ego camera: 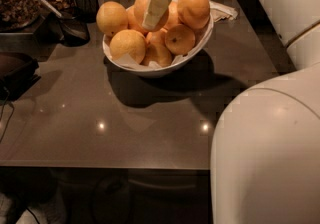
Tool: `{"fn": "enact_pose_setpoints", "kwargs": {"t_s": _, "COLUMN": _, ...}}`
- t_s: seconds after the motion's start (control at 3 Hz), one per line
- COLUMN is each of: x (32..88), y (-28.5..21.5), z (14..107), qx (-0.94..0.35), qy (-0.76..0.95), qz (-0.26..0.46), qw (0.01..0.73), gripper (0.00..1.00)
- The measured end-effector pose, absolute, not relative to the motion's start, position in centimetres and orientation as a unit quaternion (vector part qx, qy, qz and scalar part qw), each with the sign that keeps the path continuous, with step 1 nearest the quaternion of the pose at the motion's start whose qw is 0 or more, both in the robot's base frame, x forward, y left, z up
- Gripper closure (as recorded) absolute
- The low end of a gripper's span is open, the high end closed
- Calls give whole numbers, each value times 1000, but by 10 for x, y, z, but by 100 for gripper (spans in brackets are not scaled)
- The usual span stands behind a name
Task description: Pick orange from white bowl
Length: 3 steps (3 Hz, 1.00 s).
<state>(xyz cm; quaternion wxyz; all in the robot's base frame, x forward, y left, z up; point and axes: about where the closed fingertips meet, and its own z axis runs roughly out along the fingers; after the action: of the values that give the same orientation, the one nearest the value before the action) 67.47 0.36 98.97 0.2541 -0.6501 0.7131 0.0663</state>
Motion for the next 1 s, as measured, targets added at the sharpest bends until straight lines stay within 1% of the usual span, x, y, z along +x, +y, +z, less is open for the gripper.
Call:
{"fn": "enact_pose_setpoints", "kwargs": {"t_s": 0.33, "x": 662, "y": 7, "z": 1002, "qx": -643, "qy": 711, "qz": 76, "qw": 274, "gripper": 100}}
{"fn": "enact_pose_setpoints", "kwargs": {"t_s": 0.67, "x": 631, "y": 2, "z": 1007, "qx": -621, "qy": 720, "qz": 95, "qw": 293, "gripper": 100}}
{"fn": "enact_pose_setpoints", "kwargs": {"t_s": 1.0, "x": 631, "y": 2, "z": 1007, "qx": -621, "qy": 720, "qz": 95, "qw": 293, "gripper": 100}}
